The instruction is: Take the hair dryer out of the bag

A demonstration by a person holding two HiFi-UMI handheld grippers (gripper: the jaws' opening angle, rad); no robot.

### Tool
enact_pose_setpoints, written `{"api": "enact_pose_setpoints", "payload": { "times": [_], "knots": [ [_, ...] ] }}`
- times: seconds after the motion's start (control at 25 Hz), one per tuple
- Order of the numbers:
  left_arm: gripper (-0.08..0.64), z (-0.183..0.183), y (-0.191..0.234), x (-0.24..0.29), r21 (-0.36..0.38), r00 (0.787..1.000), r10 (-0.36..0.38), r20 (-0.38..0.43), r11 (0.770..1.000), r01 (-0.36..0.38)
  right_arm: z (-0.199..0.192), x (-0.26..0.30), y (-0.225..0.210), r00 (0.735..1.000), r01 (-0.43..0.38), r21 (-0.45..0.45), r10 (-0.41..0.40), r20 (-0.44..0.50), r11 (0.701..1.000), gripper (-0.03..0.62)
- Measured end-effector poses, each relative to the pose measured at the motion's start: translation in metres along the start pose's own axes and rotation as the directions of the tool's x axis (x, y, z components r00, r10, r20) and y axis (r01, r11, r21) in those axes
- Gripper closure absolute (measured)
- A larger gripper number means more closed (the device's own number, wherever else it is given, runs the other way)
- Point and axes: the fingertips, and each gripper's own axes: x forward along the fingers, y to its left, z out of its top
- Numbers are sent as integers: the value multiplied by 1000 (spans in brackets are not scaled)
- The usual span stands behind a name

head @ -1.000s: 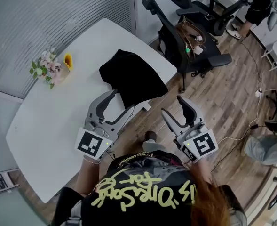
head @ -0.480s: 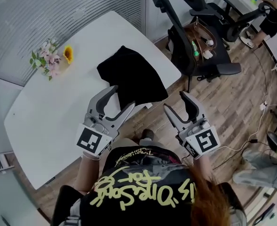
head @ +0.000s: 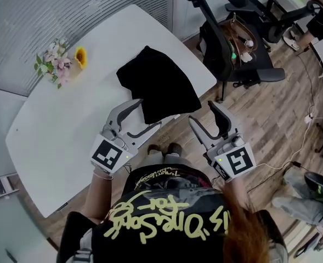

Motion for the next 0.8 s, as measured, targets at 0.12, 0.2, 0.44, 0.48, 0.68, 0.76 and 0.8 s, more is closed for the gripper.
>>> {"api": "enact_pose_setpoints", "payload": {
  "times": [0.12, 0.2, 0.44, 0.48, 0.68, 0.76, 0.8],
  "knots": [
    [235, -29, -15, 9, 54, 990, -62, -124, 996, 69, -6, -2, -3, 1000, 10, 20, -10, -26, 1000, 341],
    [235, -46, -22, 13, 44, 983, -84, -165, 995, 92, -8, -2, -1, 1000, 12, 26, -11, -30, 1000, 341],
    [264, -84, -19, 27, -41, 958, -107, -264, 994, 100, -9, 6, 5, 999, -5, 17, 6, -37, 1000, 341],
    [278, -88, -17, 28, -49, 955, -105, -276, 994, 95, -9, 7, 6, 999, -6, 18, 6, -36, 1000, 341],
    [370, -102, -3, 29, -42, 948, -49, -316, 998, 37, -10, 9, 7, 999, 1, 15, -1, -44, 1000, 341],
    [395, -107, 1, 29, 4, 940, -25, -340, 1000, 27, -10, 10, 8, 999, 6, 14, -6, -46, 1000, 341],
    [412, -108, 1, 29, 13, 939, -20, -342, 1000, 26, -11, 10, 8, 999, 10, 14, -9, -48, 1000, 341]
  ]
}}
